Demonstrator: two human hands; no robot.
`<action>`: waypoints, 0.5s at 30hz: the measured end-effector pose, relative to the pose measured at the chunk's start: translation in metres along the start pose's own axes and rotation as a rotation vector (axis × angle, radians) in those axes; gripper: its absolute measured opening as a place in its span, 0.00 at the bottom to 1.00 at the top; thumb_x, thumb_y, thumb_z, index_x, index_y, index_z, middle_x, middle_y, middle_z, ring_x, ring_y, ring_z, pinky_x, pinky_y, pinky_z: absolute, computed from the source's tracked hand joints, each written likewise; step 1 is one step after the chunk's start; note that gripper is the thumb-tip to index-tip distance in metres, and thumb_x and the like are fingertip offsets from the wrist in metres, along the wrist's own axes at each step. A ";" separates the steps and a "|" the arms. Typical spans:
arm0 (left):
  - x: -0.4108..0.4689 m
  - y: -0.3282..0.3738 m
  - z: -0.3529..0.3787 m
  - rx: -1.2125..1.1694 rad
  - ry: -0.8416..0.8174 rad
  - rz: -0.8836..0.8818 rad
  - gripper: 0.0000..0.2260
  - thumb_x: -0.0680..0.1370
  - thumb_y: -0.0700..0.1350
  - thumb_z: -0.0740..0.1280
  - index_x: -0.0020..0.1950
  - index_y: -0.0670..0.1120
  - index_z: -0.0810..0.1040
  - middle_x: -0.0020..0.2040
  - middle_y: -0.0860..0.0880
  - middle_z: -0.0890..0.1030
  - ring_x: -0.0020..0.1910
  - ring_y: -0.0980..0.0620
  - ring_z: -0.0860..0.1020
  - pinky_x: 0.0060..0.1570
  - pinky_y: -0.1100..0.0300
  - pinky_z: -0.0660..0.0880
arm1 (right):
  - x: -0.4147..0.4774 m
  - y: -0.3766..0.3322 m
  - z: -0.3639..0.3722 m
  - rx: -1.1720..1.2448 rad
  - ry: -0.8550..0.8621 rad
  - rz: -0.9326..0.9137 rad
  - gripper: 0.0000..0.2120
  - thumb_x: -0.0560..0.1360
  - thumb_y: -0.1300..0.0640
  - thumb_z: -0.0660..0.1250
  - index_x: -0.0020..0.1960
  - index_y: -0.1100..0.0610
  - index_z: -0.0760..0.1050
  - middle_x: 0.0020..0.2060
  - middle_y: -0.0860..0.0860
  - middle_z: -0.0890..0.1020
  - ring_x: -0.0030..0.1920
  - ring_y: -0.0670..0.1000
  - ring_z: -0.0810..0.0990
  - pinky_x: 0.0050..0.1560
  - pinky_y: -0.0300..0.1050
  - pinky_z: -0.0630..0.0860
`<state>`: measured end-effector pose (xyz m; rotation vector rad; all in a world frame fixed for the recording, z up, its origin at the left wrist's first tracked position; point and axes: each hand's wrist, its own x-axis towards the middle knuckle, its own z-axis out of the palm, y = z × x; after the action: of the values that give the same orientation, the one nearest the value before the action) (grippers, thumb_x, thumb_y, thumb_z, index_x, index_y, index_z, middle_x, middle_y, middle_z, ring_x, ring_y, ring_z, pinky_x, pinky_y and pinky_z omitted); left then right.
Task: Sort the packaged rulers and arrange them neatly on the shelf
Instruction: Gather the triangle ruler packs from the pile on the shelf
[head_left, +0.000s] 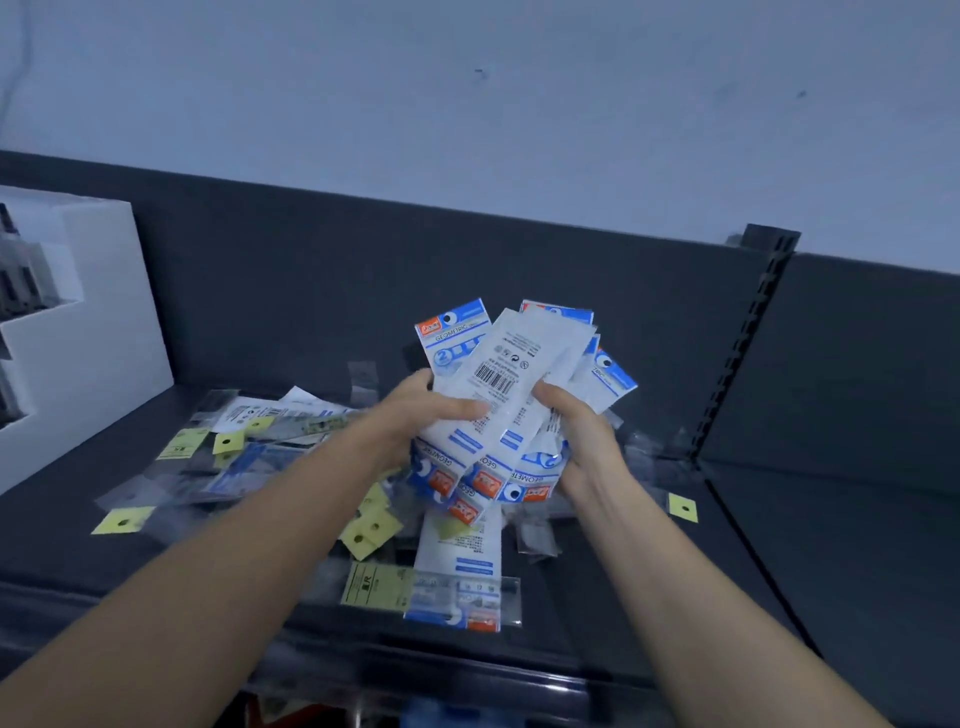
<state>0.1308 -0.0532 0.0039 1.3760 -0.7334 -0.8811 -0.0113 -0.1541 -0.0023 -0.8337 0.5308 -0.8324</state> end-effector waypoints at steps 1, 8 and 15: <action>-0.001 0.001 0.008 0.001 -0.025 0.008 0.23 0.66 0.34 0.76 0.59 0.43 0.77 0.53 0.42 0.84 0.47 0.43 0.84 0.49 0.47 0.80 | -0.004 -0.004 -0.003 0.010 0.005 -0.015 0.15 0.72 0.69 0.68 0.59 0.62 0.78 0.54 0.61 0.83 0.52 0.63 0.83 0.55 0.66 0.77; -0.002 -0.005 0.062 -0.082 -0.097 0.025 0.17 0.71 0.34 0.73 0.59 0.43 0.78 0.51 0.44 0.85 0.47 0.44 0.84 0.49 0.46 0.80 | -0.033 -0.035 -0.040 0.012 0.062 -0.016 0.16 0.76 0.59 0.68 0.63 0.60 0.77 0.55 0.59 0.83 0.54 0.60 0.83 0.56 0.62 0.78; -0.006 -0.004 0.131 -0.063 -0.191 0.023 0.16 0.73 0.33 0.72 0.59 0.41 0.78 0.47 0.45 0.85 0.43 0.46 0.85 0.36 0.54 0.81 | -0.064 -0.079 -0.096 -0.149 0.235 -0.106 0.11 0.74 0.69 0.65 0.56 0.63 0.77 0.47 0.60 0.85 0.45 0.59 0.85 0.46 0.59 0.81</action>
<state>0.0143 -0.1143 0.0100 1.2367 -0.8573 -1.0189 -0.1490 -0.1744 0.0130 -0.9117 0.7678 -1.0045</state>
